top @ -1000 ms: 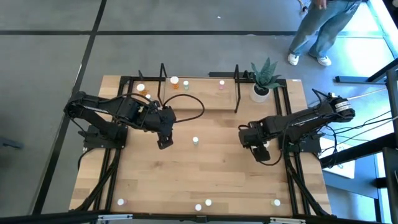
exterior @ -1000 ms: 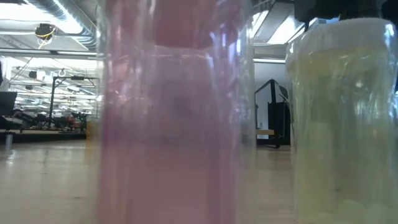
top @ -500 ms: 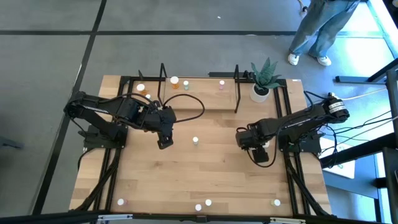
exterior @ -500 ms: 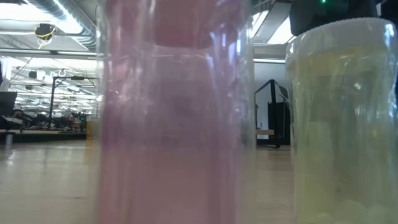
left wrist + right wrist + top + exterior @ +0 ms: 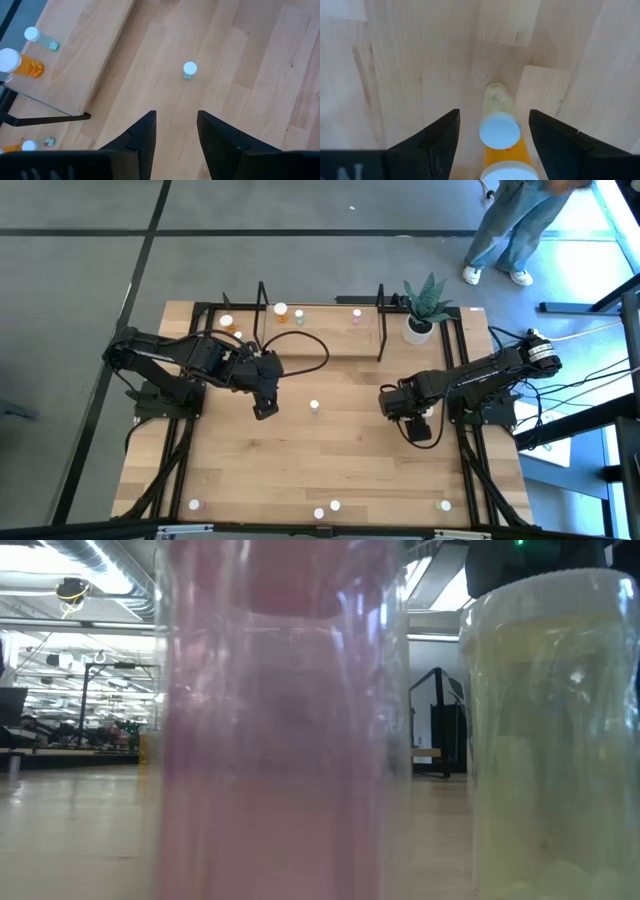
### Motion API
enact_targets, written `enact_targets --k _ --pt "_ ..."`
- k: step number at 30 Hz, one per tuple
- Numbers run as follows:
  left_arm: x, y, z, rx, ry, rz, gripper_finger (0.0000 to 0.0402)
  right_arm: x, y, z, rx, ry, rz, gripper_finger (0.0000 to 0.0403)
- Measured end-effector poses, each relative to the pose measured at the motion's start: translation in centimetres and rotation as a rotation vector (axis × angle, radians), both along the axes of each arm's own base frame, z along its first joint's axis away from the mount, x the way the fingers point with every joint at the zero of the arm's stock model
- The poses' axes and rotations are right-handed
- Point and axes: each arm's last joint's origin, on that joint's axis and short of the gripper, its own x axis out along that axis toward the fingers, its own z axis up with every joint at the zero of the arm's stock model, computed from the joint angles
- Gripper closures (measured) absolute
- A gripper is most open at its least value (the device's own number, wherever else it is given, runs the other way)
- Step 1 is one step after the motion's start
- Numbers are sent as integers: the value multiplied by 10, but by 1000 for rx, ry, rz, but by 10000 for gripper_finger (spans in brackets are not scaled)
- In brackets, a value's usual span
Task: Pick and place medicine bottles onto shelf by color
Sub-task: Put the top yellow pill bottle on the shelf
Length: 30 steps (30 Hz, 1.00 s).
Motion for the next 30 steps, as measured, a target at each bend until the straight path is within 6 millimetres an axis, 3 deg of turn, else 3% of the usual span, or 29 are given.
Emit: enact_targets --k 30 --pt "0 0 0 0 0 -1 266 0 0 0 -6 6 -112 164"
